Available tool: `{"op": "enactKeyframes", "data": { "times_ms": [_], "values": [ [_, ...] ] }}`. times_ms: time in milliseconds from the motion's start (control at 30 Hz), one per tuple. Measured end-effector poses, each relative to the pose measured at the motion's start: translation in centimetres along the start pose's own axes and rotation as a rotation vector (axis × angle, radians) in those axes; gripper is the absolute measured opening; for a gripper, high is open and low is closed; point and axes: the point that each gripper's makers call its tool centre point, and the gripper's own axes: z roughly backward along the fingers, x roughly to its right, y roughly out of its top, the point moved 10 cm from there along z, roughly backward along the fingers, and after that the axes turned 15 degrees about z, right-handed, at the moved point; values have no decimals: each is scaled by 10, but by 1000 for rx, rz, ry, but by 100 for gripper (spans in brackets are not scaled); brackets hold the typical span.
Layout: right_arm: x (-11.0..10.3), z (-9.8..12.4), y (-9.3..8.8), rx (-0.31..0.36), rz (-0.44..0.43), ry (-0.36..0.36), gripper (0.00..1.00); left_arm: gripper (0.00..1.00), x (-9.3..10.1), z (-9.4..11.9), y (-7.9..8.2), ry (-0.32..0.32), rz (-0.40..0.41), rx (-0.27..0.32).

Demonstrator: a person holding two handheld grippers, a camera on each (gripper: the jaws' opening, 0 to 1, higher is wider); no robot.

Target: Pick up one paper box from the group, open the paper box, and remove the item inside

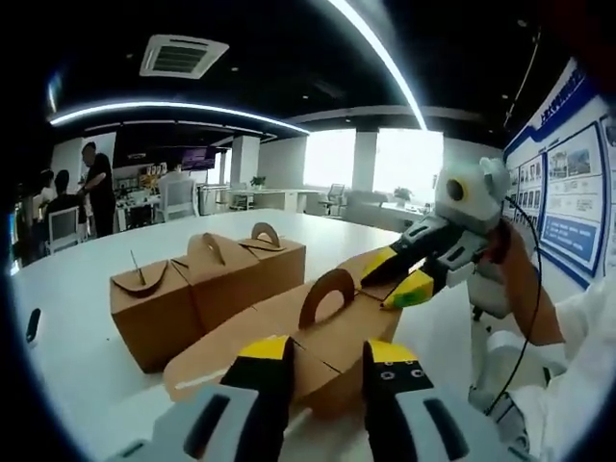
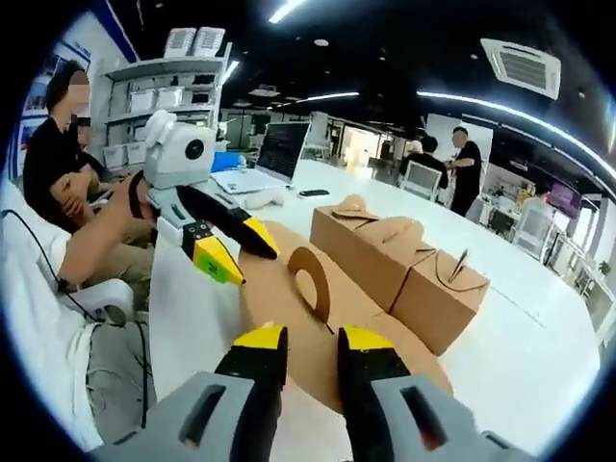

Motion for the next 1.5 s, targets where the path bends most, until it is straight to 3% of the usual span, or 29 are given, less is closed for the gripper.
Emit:
{"op": "enactKeyframes", "data": {
  "times_ms": [333,667,867,1233,1500],
  "values": [
    [-6,-10,11,56,63,8,23,31,0,0,0,1,-3,1],
    [0,-1,3,-9,18,-15,23,31,-1,0,-1,-3,-4,2],
    [-7,-11,10,61,45,26,24,32,-1,0,-2,-6,-1,8],
    [-1,-4,11,54,45,-21,24,32,-1,0,-2,-10,0,8],
    [-5,-10,13,50,64,2,24,32,-1,0,-1,-11,1,7]
  ]
}}
